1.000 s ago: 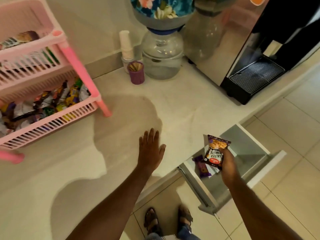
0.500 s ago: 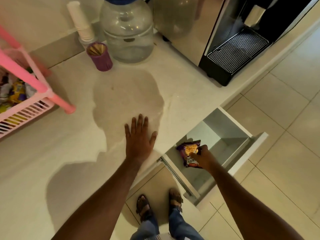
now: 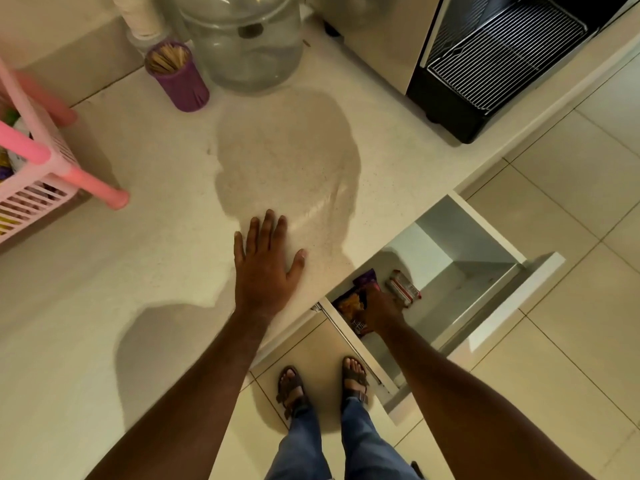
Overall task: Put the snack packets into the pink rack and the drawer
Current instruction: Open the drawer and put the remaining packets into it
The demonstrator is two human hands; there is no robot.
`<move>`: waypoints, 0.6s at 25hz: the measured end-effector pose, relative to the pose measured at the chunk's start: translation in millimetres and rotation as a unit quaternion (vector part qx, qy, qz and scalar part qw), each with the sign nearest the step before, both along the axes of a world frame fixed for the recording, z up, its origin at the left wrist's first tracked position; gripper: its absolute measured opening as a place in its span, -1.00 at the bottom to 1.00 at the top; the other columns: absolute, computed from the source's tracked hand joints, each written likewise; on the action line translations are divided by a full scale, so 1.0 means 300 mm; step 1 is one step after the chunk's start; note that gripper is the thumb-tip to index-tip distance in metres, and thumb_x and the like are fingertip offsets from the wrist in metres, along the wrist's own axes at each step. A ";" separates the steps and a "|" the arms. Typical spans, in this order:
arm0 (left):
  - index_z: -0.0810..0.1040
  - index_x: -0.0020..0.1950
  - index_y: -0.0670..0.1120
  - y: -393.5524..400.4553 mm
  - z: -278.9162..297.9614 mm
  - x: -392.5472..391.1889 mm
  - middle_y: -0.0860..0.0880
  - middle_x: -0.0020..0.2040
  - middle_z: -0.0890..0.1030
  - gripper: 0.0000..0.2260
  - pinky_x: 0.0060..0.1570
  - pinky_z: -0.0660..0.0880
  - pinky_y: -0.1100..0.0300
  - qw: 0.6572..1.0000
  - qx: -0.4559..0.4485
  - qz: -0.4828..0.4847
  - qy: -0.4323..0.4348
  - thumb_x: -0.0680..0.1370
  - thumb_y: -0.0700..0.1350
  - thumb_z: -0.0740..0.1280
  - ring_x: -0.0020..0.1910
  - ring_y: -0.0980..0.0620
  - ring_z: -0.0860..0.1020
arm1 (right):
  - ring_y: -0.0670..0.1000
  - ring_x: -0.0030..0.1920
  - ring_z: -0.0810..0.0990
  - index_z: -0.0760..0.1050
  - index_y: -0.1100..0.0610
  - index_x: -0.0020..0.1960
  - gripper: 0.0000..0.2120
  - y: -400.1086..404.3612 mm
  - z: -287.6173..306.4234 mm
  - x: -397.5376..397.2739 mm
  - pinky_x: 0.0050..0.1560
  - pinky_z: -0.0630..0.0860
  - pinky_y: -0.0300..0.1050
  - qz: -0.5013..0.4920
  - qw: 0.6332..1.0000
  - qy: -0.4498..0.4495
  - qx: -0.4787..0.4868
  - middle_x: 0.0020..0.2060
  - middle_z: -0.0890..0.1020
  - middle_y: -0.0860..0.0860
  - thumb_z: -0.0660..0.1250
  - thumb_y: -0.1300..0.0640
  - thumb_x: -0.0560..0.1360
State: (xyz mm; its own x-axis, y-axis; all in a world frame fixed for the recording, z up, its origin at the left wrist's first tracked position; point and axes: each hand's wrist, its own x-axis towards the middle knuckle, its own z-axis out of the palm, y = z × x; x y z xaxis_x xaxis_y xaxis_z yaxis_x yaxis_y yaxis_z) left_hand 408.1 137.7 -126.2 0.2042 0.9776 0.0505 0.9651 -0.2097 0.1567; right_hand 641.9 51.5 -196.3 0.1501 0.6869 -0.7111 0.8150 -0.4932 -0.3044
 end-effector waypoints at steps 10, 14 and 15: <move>0.08 0.65 0.02 -0.001 0.019 0.003 -0.02 0.66 0.09 -0.36 0.57 0.05 -0.23 1.000 -0.014 0.000 0.001 0.64 0.30 0.03 0.64 -0.08 0.04 | 0.09 0.14 0.61 0.34 0.11 0.41 -0.45 -0.028 0.067 0.038 0.01 0.53 -0.07 -0.077 0.992 0.041 0.092 0.18 0.60 0.11 0.46 0.11 0.49; 0.08 0.65 -0.02 -0.010 0.060 0.013 -0.09 0.66 0.10 -0.36 0.56 0.03 -0.26 0.999 -0.042 -0.008 -0.002 0.64 0.25 0.08 0.63 -0.15 0.06 | 0.07 0.17 0.57 0.34 0.02 0.34 -0.49 -0.084 0.177 0.130 0.16 0.41 -0.06 -0.083 0.986 0.033 0.139 0.13 0.59 -0.01 0.43 -0.08 0.48; 0.08 0.65 -0.03 -0.011 0.070 0.015 -0.10 0.66 0.10 -0.36 0.56 0.02 -0.27 0.999 -0.052 -0.010 -0.002 0.64 0.24 0.09 0.64 -0.17 0.05 | 0.07 0.19 0.56 0.33 0.02 0.36 -0.48 -0.100 0.207 0.156 0.24 0.37 0.02 -0.076 0.985 0.027 0.155 0.17 0.58 0.00 0.42 -0.09 0.49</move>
